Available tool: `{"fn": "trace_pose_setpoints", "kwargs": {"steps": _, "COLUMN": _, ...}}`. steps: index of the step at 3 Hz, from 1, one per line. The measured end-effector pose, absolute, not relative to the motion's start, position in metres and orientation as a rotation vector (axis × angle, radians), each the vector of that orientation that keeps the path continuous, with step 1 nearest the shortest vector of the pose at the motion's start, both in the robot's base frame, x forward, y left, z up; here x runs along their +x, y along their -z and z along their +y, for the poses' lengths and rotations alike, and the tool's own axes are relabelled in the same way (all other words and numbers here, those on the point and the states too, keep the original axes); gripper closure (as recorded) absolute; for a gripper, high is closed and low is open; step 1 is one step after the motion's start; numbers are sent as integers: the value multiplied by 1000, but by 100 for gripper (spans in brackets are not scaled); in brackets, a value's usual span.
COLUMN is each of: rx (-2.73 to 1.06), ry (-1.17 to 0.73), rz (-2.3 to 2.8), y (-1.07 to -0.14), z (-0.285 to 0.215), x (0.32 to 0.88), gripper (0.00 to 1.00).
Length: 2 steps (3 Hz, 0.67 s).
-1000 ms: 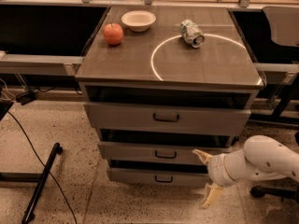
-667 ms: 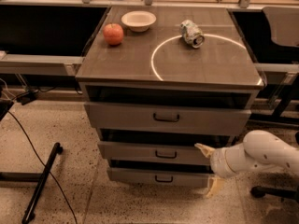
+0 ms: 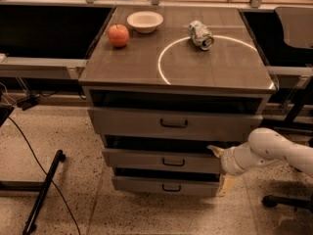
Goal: Open middle drawer
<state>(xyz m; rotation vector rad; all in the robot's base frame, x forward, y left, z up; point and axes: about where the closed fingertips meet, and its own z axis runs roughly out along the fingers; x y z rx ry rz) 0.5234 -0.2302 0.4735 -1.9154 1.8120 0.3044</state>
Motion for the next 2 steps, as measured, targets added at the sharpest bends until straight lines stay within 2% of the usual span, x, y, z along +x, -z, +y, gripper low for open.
{"fn": "trace_pose_setpoints", "kwargs": {"steps": 1, "rx": -1903, "ry": -295, "rz": 1867, "y": -451, "z": -240, "x": 536, "gripper": 0}}
{"fn": "trace_pose_setpoints", "kwargs": {"steps": 2, "rx": -1896, "ry": -285, "rz": 1900, "y": -438, "z": -237, "x": 546, "gripper": 5}}
